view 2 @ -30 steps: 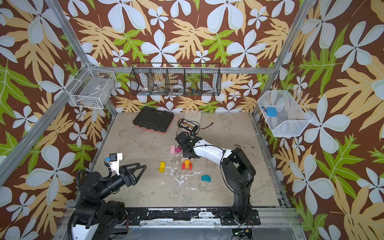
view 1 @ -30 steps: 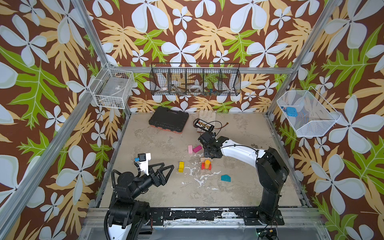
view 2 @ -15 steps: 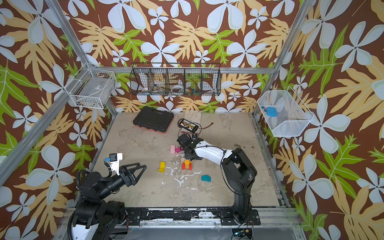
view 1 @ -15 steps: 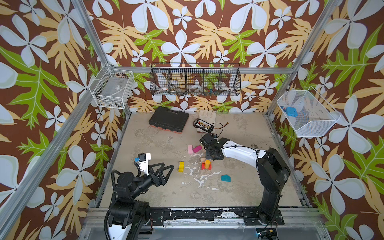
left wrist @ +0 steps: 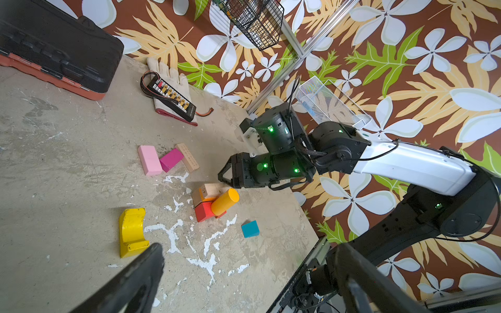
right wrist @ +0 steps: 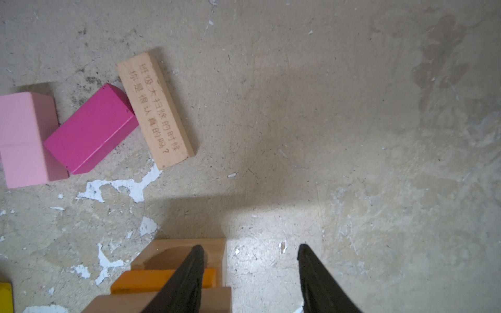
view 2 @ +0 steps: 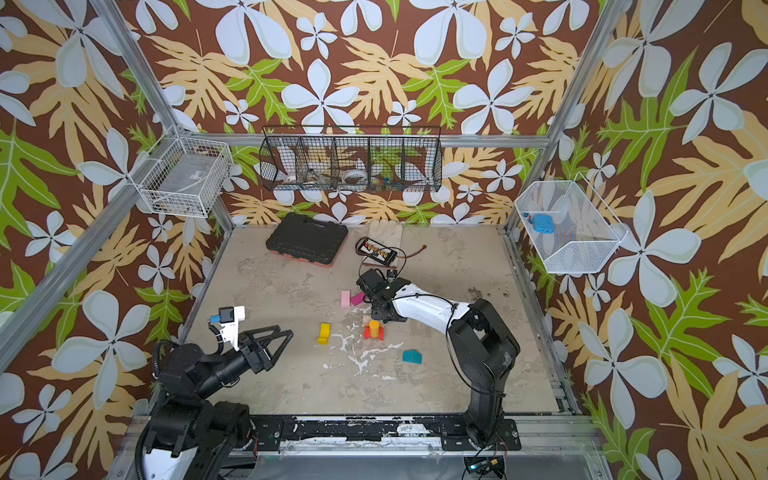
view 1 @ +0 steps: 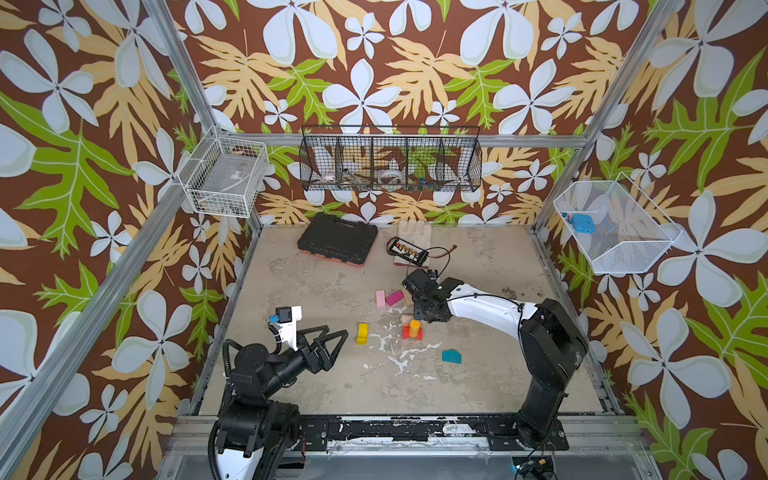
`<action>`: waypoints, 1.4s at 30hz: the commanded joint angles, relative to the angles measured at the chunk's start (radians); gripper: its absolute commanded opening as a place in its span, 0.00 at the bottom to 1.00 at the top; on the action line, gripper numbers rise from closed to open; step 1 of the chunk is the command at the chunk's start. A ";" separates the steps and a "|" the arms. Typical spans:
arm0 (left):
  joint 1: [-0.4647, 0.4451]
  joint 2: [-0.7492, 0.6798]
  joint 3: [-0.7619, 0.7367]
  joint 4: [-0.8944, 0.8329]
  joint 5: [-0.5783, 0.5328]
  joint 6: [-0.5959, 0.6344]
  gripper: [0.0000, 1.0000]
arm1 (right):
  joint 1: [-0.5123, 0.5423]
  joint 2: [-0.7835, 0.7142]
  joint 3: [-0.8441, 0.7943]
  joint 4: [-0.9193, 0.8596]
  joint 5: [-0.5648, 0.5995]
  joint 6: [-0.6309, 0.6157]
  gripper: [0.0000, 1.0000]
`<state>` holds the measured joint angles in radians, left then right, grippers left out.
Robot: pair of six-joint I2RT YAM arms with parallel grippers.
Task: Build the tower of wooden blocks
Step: 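Move the right gripper toward the pink and magenta blocks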
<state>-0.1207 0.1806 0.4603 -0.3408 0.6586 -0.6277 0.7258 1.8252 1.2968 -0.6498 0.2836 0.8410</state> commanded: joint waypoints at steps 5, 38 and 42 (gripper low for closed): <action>-0.002 -0.002 -0.002 0.017 0.006 -0.003 1.00 | 0.000 -0.042 0.091 -0.036 0.034 -0.056 0.60; -0.001 0.013 -0.003 0.019 -0.009 -0.004 1.00 | -0.033 0.188 0.311 0.097 -0.261 -0.552 0.90; -0.001 0.017 -0.003 0.019 -0.004 -0.004 1.00 | -0.031 0.228 0.326 0.083 -0.266 -0.555 0.92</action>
<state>-0.1207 0.1986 0.4572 -0.3405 0.6441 -0.6277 0.6941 2.0357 1.6096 -0.5400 0.0257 0.2985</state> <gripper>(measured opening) 0.998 0.926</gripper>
